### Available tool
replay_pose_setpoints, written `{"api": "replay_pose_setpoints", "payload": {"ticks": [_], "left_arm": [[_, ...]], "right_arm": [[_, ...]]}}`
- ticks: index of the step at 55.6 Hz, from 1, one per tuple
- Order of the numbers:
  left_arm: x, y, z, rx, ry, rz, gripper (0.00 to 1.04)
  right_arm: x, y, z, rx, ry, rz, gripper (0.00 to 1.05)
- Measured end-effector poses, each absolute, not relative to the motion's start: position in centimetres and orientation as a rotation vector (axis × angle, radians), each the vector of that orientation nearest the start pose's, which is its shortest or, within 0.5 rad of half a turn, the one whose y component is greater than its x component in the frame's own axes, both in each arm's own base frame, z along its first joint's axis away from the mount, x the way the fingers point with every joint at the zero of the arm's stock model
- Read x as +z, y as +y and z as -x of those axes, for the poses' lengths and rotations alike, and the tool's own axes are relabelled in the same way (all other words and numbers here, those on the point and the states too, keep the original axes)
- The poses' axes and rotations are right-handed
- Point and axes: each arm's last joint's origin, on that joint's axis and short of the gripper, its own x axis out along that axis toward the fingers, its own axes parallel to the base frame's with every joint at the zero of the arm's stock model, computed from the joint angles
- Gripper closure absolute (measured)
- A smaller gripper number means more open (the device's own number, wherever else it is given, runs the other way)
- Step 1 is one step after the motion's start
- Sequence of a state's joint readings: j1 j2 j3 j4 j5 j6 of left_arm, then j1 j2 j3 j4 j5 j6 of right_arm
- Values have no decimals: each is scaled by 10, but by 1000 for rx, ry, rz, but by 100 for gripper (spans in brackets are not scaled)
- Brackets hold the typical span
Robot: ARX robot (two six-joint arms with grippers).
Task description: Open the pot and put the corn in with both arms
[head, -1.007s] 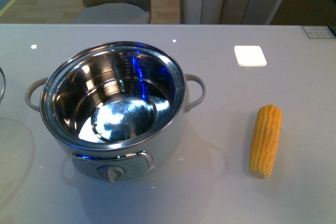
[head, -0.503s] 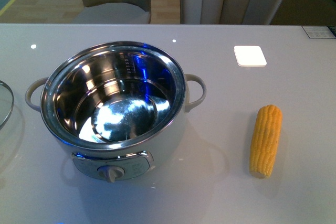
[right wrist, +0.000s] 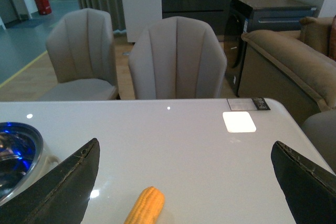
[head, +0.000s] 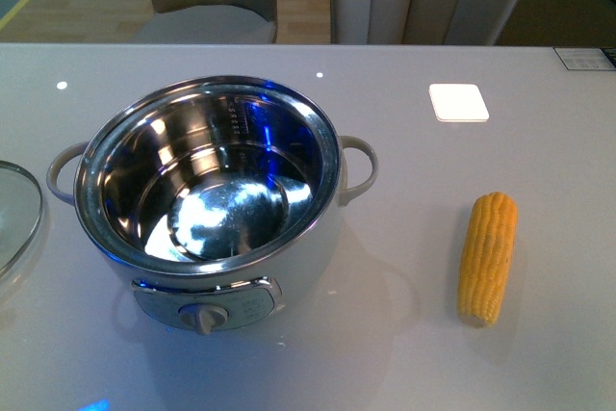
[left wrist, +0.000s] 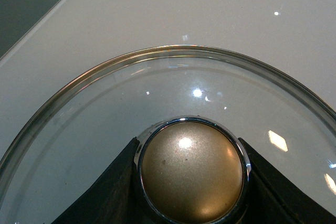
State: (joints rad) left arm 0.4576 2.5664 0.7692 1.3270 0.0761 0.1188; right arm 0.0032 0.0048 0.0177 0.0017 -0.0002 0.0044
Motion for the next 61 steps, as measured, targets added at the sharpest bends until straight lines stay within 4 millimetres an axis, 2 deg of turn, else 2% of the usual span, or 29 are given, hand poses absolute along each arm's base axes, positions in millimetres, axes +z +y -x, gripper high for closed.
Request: {"api": "replay_pose_setpoints", "payload": {"ticks": [7,15,21,25,32,46,54,61], "left_arm": [[-50,144,-297,348,475,18,60],[-51,144,-295,347,483,15,39],[-52,143,-290,350,496,20,17],[-52,142,-287,351,503,23,6],[-42,142,-283,353,493,24,7],[21,143,-292,339,343,14,7],[72,137,-295,300,226,20,7],[114,125,-287,264,144,59,7]], "right_arm": [[169,0,-97,3,-15,-5,9],[169,0,-97,3,-15,-5,9],[169,0,-97,3,-15,-5,9],[169,0,-97,3,-15,-5,9],[169,0,-97,3,-15,-4,9],[169,0,-97,3,-15,-5,9],[169,0,-97,3,-15,-4,9],[169,0,-97,3,-15,-5,9]]}}
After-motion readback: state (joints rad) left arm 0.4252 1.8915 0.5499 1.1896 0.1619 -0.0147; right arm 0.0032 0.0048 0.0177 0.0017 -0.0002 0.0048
